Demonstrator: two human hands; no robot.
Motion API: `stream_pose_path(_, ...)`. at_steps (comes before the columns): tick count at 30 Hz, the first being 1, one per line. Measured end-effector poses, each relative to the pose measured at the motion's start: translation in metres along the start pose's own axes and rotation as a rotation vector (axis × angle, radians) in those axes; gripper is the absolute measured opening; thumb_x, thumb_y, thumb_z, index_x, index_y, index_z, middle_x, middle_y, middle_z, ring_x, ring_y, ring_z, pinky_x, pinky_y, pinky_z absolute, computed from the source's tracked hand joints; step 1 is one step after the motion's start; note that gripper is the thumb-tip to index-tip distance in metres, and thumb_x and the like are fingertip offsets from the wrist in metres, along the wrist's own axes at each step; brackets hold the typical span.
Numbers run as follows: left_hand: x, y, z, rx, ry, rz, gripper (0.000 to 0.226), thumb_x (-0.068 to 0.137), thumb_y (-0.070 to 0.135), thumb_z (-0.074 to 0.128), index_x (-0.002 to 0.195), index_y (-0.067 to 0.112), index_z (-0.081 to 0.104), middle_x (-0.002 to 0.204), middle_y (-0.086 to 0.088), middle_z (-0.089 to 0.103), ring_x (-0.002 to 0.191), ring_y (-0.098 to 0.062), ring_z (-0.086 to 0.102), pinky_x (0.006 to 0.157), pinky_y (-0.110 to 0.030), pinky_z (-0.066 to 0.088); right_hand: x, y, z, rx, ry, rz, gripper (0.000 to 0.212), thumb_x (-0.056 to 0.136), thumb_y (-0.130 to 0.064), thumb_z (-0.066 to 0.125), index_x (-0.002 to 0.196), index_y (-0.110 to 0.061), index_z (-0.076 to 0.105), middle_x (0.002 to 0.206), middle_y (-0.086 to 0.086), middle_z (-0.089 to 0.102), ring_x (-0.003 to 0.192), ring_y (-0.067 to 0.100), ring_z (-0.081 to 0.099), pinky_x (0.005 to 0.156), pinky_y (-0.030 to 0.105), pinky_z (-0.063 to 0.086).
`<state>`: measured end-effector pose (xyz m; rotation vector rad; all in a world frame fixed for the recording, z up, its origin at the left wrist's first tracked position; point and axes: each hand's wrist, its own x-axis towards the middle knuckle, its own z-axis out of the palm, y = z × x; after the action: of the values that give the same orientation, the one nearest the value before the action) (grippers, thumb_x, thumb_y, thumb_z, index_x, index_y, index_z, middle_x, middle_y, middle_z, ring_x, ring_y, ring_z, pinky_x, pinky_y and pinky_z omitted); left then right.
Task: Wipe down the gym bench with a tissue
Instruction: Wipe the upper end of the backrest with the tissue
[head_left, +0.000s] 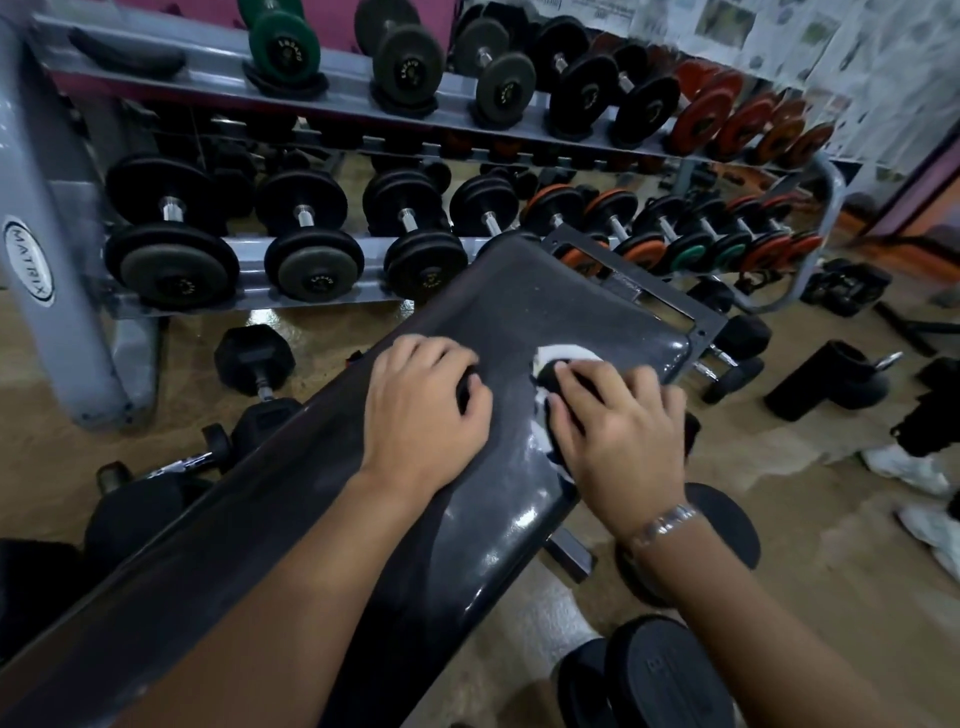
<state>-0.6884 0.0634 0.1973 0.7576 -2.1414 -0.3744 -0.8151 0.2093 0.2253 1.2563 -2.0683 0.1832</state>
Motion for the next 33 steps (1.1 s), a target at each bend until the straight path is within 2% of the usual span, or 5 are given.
stream_pose_path(12,-0.002,0.000,0.025,-0.025,0.056,-0.004,0.038,0.092,0.034,0.059,0.125,0.019,0.070,0.128,0.002,0.067,0.118,-0.017,0.056,0.104,-0.034,0.041,-0.007,0.016,0.007,0.038,0.021,0.037,0.036,0.100,-0.043,0.049,0.124,-0.023,0.067,0.119,-0.008,0.064,0.089,0.024,0.050,0.074,0.040,0.036)
stream_pose_path(17,-0.004,-0.002,0.027,-0.021,0.068,0.015,0.038,0.093,0.033,0.060,0.126,0.018,0.070,0.129,0.002,0.067,0.118,-0.017,0.056,0.104,-0.034,0.041,-0.034,0.029,0.000,0.154,0.046,-0.134,0.034,0.099,-0.042,0.053,0.125,-0.027,0.068,0.123,-0.012,0.066,0.086,0.022,0.054,0.071,0.037,0.037)
stream_pose_path(22,-0.004,-0.002,0.029,-0.027,0.097,0.022,0.037,0.093,0.033,0.060,0.125,0.018,0.070,0.128,0.001,0.067,0.116,-0.018,0.058,0.103,-0.034,0.042,0.007,0.024,0.008,0.005,0.025,0.024,0.033,0.100,-0.042,0.050,0.121,-0.025,0.069,0.117,-0.011,0.065,0.089,0.022,0.049,0.074,0.039,0.036)
stream_pose_path(27,-0.003,-0.003,0.029,-0.037,0.102,0.018,0.038,0.092,0.034,0.060,0.124,0.019,0.071,0.127,0.001,0.068,0.116,-0.018,0.057,0.102,-0.033,0.042,-0.021,0.032,0.001,0.140,0.019,-0.187,0.035,0.100,-0.044,0.050,0.126,-0.027,0.068,0.124,-0.012,0.065,0.088,0.022,0.053,0.073,0.037,0.037)
stream_pose_path(33,-0.003,-0.003,0.030,-0.052,0.108,0.014,0.038,0.092,0.034,0.060,0.124,0.019,0.071,0.126,0.002,0.068,0.116,-0.017,0.057,0.101,-0.035,0.043,0.003,0.040,0.008,0.034,0.005,0.024,0.037,0.100,-0.041,0.047,0.126,-0.022,0.066,0.125,-0.007,0.063,0.092,0.024,0.050,0.074,0.040,0.038)
